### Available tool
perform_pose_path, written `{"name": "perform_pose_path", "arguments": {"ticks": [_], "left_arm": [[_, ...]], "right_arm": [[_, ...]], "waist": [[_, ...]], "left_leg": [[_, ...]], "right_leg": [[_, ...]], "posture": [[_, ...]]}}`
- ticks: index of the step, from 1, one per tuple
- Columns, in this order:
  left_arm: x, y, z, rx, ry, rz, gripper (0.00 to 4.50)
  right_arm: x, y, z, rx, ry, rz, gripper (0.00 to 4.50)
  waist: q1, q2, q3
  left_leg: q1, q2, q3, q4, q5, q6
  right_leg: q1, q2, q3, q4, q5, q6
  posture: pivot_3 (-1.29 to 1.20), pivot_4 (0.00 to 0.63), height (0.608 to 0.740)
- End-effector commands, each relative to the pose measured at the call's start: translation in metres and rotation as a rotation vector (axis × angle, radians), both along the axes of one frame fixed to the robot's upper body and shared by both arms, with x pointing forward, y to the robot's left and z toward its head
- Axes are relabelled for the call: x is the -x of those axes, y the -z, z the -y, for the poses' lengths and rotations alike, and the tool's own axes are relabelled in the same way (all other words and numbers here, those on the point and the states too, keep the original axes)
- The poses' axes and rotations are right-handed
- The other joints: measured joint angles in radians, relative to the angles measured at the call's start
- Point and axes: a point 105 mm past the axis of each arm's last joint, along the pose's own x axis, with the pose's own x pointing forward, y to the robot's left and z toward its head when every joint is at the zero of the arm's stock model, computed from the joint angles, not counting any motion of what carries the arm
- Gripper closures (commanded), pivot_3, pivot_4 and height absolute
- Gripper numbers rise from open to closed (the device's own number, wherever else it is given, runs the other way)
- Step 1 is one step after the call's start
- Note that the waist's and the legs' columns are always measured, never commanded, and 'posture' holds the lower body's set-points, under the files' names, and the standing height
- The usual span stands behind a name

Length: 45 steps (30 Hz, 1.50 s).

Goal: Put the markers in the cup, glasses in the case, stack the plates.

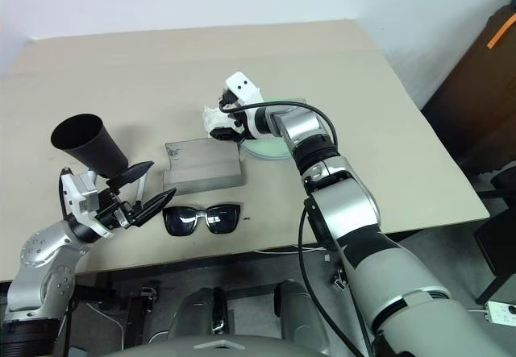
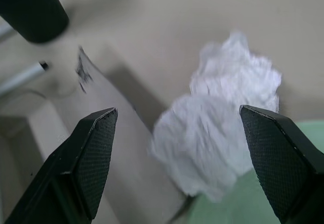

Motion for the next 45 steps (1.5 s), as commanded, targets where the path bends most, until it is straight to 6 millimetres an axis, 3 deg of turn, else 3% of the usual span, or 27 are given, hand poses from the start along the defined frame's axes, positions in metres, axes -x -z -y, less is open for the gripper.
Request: {"name": "perform_pose_path", "arguments": {"ticks": [1, 2, 5, 12, 15, 25, 32, 37, 40, 45], "left_arm": [[0.002, -0.008, -0.001, -0.022, -0.006, 0.048, 0.0], [0.002, -0.008, -0.001, -0.022, -0.006, 0.048, 0.0], [0.001, -0.008, -0.001, -0.026, -0.003, 0.048, 0.0], [0.0, -0.008, 0.0, -0.03, -0.002, 0.05, 0.0], [0.0, -0.008, 0.0, -0.03, -0.003, 0.05, 0.0], [-0.001, -0.008, 0.0, -0.032, -0.009, 0.052, 0.0], [-0.001, -0.01, -0.002, -0.036, -0.013, 0.057, 0.0], [-0.001, -0.011, -0.003, -0.042, -0.01, 0.056, 0.0], [-0.001, -0.011, -0.003, -0.042, -0.006, 0.054, 0.0], [-0.004, -0.01, -0.003, -0.041, 0.0, 0.052, 0.0]], "right_arm": [[0.0, -0.003, -0.004, 0.01, -0.013, 0.038, 0.44], [0.0, -0.002, -0.004, 0.016, -0.012, 0.043, 0.44], [-0.002, 0.001, -0.004, 0.036, 0.0, 0.061, 1.06], [-0.004, -0.005, -0.002, 0.028, 0.004, 0.084, 3.47], [-0.001, -0.017, -0.004, -0.019, -0.023, 0.095, 4.45], [0.01, -0.067, 0.002, -0.241, -0.087, 0.138, 4.45], [-0.002, -0.086, 0.038, -0.305, 0.037, 0.211, 4.45], [-0.011, -0.078, 0.078, -0.253, 0.127, 0.225, 4.45], [-0.013, -0.057, 0.097, -0.18, 0.17, 0.204, 4.45], [-0.01, -0.029, 0.108, -0.108, 0.194, 0.152, 4.29]], "waist": [[0.0, 0.0, 0.0], [0.0, 0.0, 0.0], [0.0, 0.0, 0.0], [0.0, 0.0, 0.0], [0.0, 0.0, 0.0], [0.0, 0.0, 0.0], [0.001, 0.0, 0.0], [0.002, 0.0, 0.0], [0.001, 0.0, 0.0], [-0.002, 0.0, 0.0]], "left_leg": [[0.0, 0.0, 0.0, 0.0, 0.0, 0.0], [0.0, 0.0, 0.0, 0.0, 0.0, 0.0], [0.0, 0.0, 0.0, 0.0, 0.0, 0.0], [0.0, 0.0, 0.0, 0.0, 0.0, 0.0], [0.0, 0.0, 0.0, 0.0, 0.0, 0.0], [0.0, 0.0, 0.0, 0.0, 0.0, 0.0], [0.0, 0.0, 0.0, 0.0, 0.0, 0.0], [0.0, 0.0, 0.0, 0.0, 0.0, 0.0], [0.0, 0.0, 0.0, 0.0, 0.0, 0.0], [0.001, 0.0, 0.0, 0.0, 0.0, 0.0]], "right_leg": [[0.0, 0.0, 0.0, 0.0, 0.0, 0.0], [0.0, 0.0, 0.0, 0.0, 0.0, 0.0], [0.0, 0.0, 0.0, 0.0, 0.0, 0.0], [0.0, 0.0, 0.0, 0.0, 0.0, 0.0], [0.0, 0.0, 0.0, 0.0, 0.0, 0.0], [0.0, 0.0, 0.0, 0.0, 0.001, 0.002], [0.0, 0.0, 0.0, 0.0, 0.001, 0.001], [0.0, 0.0, 0.0, -0.001, 0.0, 0.0], [0.0, 0.0, 0.0, -0.001, 0.0, 0.0], [0.0, 0.001, 0.001, 0.0, 0.0, 0.0]], "posture": [[0.0, 0.15, 0.726], [0.0, 0.15, 0.726], [0.0, 0.15, 0.726], [0.0, 0.15, 0.726], [0.0, 0.15, 0.726], [0.0, 0.15, 0.726], [0.0, 0.15, 0.726], [0.0, 0.15, 0.726], [0.0, 0.15, 0.726], [0.0, 0.15, 0.726]]}}
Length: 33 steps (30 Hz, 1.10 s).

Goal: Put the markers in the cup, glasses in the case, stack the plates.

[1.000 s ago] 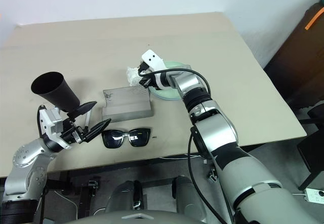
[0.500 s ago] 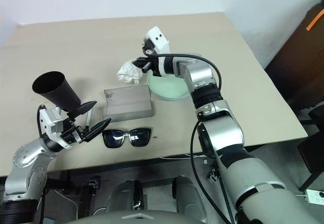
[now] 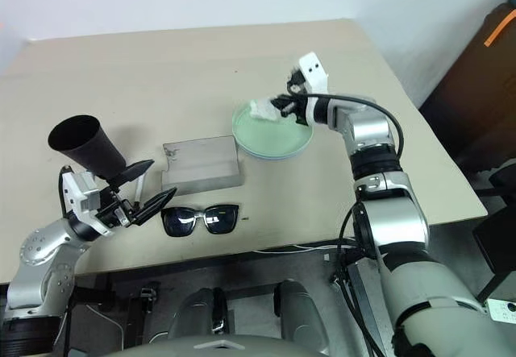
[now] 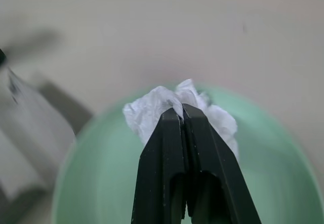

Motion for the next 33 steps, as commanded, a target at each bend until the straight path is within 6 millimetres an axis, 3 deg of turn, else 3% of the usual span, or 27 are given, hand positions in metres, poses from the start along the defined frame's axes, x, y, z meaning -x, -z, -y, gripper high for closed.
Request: {"name": "perform_pose_path", "arguments": {"ticks": [1, 5, 8, 13, 14, 16, 19, 27, 30, 33], "left_arm": [[-0.001, -0.008, -0.002, -0.016, 0.0, 0.038, 0.0], [-0.003, -0.008, -0.002, -0.015, 0.004, 0.038, 0.0], [-0.004, -0.008, -0.003, -0.017, 0.001, 0.04, 0.0], [-0.003, -0.007, -0.005, -0.018, -0.004, 0.038, 0.0], [-0.002, -0.007, -0.006, -0.019, -0.006, 0.037, 0.0], [-0.001, -0.007, -0.007, -0.019, -0.012, 0.037, 0.0], [0.001, -0.01, -0.011, -0.013, -0.026, 0.042, 0.0], [0.017, -0.014, -0.028, -0.027, -0.041, 0.01, 0.0], [0.025, -0.016, -0.04, -0.029, -0.056, -0.016, 0.0], [0.031, -0.015, -0.045, -0.034, -0.054, -0.044, 0.0]], "right_arm": [[0.002, -0.009, -0.002, 0.033, -0.016, 0.048, 4.09], [0.008, -0.008, -0.001, 0.042, -0.042, 0.052, 2.93], [0.016, -0.02, 0.0, 0.032, -0.088, 0.084, 1.91], [0.041, -0.027, -0.002, 0.071, -0.233, 0.147, 0.16], [0.038, -0.028, 0.0, 0.072, -0.204, 0.141, 0.02], [0.035, -0.032, 0.001, 0.045, -0.173, 0.133, 0.02], [0.055, -0.039, -0.008, -0.014, -0.293, 0.086, 0.02], [0.104, -0.021, -0.059, 0.008, -0.569, -0.136, 0.02], [0.117, -0.012, -0.081, 0.038, -0.679, -0.198, 0.02], [0.124, -0.006, -0.092, 0.072, -0.743, -0.219, 0.02]], "waist": [[0.002, 0.0, 0.0], [0.004, 0.0, 0.0], [0.005, 0.0, 0.0], [0.009, 0.0, 0.0], [0.007, 0.0, 0.0], [0.003, 0.0, 0.0], [0.004, 0.0, 0.0], [0.004, 0.0, 0.0], [0.002, 0.0, 0.0], [0.004, 0.0, 0.0]], "left_leg": [[0.0, 0.0, 0.0, 0.0, 0.0, 0.0], [0.0, 0.0, 0.0, 0.0, 0.0, 0.0], [0.0, 0.0, 0.0, 0.0, 0.0, 0.0], [0.0, 0.0, 0.0, 0.0, 0.0, 0.0], [0.0, 0.0, 0.0, 0.0, 0.0, 0.0], [0.0, 0.0, 0.0, 0.0, 0.0, 0.0], [0.001, 0.0, 0.0, 0.0, 0.0, 0.0], [0.001, 0.0, -0.001, 0.0, 0.0, 0.0], [0.001, 0.0, -0.002, 0.0, 0.0, 0.0], [0.001, 0.0, -0.003, 0.0, 0.0, 0.0]], "right_leg": [[0.0, 0.0, 0.0, 0.0, 0.0, 0.001], [0.0, 0.0, 0.0, 0.0, 0.001, 0.002], [0.0, 0.0, 0.0, 0.0, 0.001, 0.002], [0.0, 0.0, 0.0, -0.001, 0.001, 0.002], [0.0, 0.0, 0.0, -0.001, 0.001, 0.002], [0.0, 0.0, 0.0, 0.0, 0.001, 0.001], [0.001, 0.0, 0.0, 0.0, 0.0, 0.0], [0.0, -0.001, 0.0, -0.001, -0.001, -0.001], [0.0, -0.002, 0.0, -0.001, -0.001, -0.001], [0.0, -0.002, 0.0, -0.001, -0.001, -0.001]], "posture": [[0.0, 0.15, 0.726], [0.0, 0.15, 0.726], [0.0, 0.15, 0.726], [0.0, 0.15, 0.726], [0.0, 0.15, 0.726], [0.0, 0.15, 0.726], [0.0, 0.15, 0.726], [0.0, 0.15, 0.726], [0.0, 0.15, 0.726], [0.0, 0.15, 0.726]]}}
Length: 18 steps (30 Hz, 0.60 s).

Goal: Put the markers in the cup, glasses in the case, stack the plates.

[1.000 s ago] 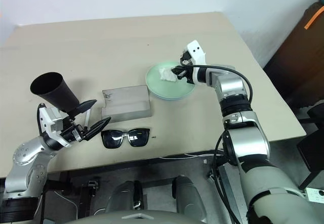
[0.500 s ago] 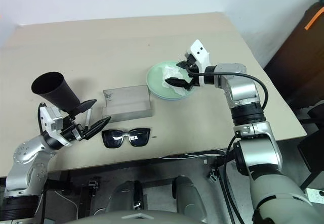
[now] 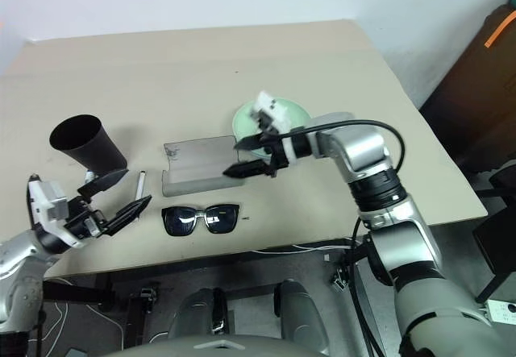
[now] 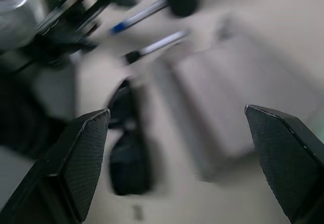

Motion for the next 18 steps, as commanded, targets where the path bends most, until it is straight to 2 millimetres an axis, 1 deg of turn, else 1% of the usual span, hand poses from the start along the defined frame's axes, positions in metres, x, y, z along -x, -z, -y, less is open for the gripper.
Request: {"name": "perform_pose_path", "arguments": {"ticks": [1, 3, 6, 9, 12, 14, 18], "left_arm": [[0.009, -0.012, -0.005, -0.012, 0.011, 0.024, 0.0], [0.014, -0.013, -0.009, -0.002, 0.009, 0.0, 0.0], [0.02, -0.014, -0.016, -0.022, -0.019, 0.01, 0.0], [0.023, -0.015, -0.018, -0.013, -0.033, 0.011, 0.0], [0.024, -0.014, -0.015, -0.006, -0.037, 0.018, 0.0], [0.023, -0.015, -0.013, 0.004, -0.043, 0.031, 0.0], [0.024, -0.01, -0.011, 0.022, -0.056, 0.027, 0.0]], "right_arm": [[0.01, -0.012, -0.016, 0.013, -0.108, 0.037, 0.02], [0.014, -0.009, -0.024, 0.042, -0.153, 0.005, 0.02], [0.016, -0.014, -0.036, 0.017, -0.21, 0.05, 0.02], [0.016, -0.016, -0.038, -0.004, -0.233, 0.073, 0.02], [0.018, -0.008, -0.041, -0.003, -0.237, 0.045, 0.02], [0.024, -0.002, -0.041, 0.002, -0.266, 0.019, 0.02], [0.025, 0.0, -0.042, 0.02, -0.267, -0.022, 0.02]], "waist": [[0.002, 0.0, 0.0], [0.0, 0.0, 0.0], [0.0, 0.0, 0.0], [0.003, 0.0, 0.0], [0.0, 0.0, 0.0], [0.0, -0.001, 0.0], [0.0, 0.0, 0.0]], "left_leg": [[0.0, 0.0, 0.0, 0.0, 0.0, 0.0], [0.0, 0.0, 0.0, 0.0, 0.0, 0.0], [0.0, 0.0, 0.0, 0.0, 0.0, 0.0], [-0.001, 0.0, -0.001, -0.001, 0.0, 0.0], [-0.001, -0.001, 0.0, -0.001, -0.001, -0.001], [-0.001, 0.0, 0.0, -0.001, -0.002, -0.003], [-0.001, -0.001, 0.0, -0.002, -0.002, -0.003]], "right_leg": [[0.0, 0.0, 0.0, 0.0, 0.0, 0.0], [0.0, -0.001, 0.0, -0.001, 0.0, 0.0], [-0.001, -0.001, 0.0, -0.001, 0.0, 0.0], [-0.001, -0.002, -0.001, -0.001, 0.0, 0.0], [-0.001, -0.004, -0.001, -0.002, 0.0, -0.001], [-0.001, -0.005, 0.0, -0.002, 0.0, -0.001], [-0.001, -0.005, 0.0, -0.002, 0.0, -0.001]], "posture": [[0.0, 0.15, 0.726], [0.0, 0.15, 0.726], [0.0, 0.15, 0.726], [0.0, 0.15, 0.726], [0.0, 0.15, 0.726], [0.0, 0.15, 0.726], [0.0, 0.15, 0.726]]}}
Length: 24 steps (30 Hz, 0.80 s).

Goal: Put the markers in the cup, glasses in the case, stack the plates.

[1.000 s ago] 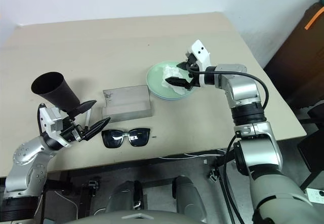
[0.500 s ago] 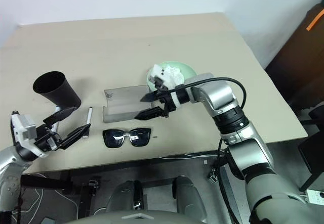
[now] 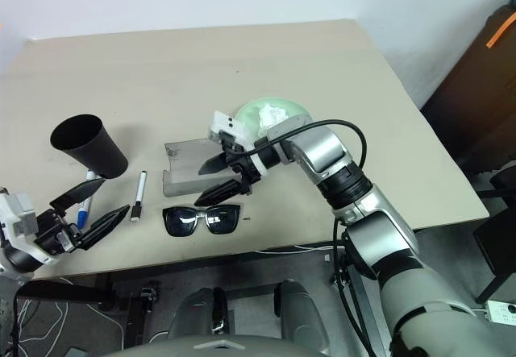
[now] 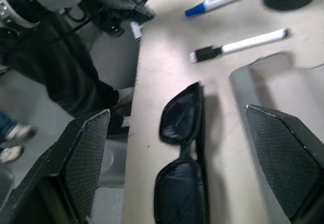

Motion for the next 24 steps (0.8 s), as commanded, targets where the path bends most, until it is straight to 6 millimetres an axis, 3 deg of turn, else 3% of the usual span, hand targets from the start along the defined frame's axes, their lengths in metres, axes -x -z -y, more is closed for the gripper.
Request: {"name": "perform_pose_path", "arguments": {"ticks": [1, 24], "left_arm": [[0.0028, -0.0051, 0.0037, -0.002, 0.003, 0.034, 0.0], [0.0023, -0.0075, -0.0055, -0.021, -0.041, 0.044, 0.0]], "right_arm": [[0.0041, -0.0091, -0.0061, -0.015, -0.035, 0.009, 0.02], [0.0046, -0.0172, -0.012, -0.051, -0.059, -0.006, 0.02]], "waist": [[0.0, 0.0, 0.0], [0.0, 0.0, 0.0]], "left_leg": [[0.0, 0.0, 0.0, 0.0, 0.0, 0.0], [-0.006, 0.0, 0.0, 0.0, 0.001, 0.002]], "right_leg": [[0.0, 0.0, 0.0, 0.0, 0.0, 0.0], [-0.006, 0.001, 0.0, 0.0, 0.0, 0.0]], "posture": [[0.0, 0.15, 0.726], [0.0, 0.15, 0.726]]}}
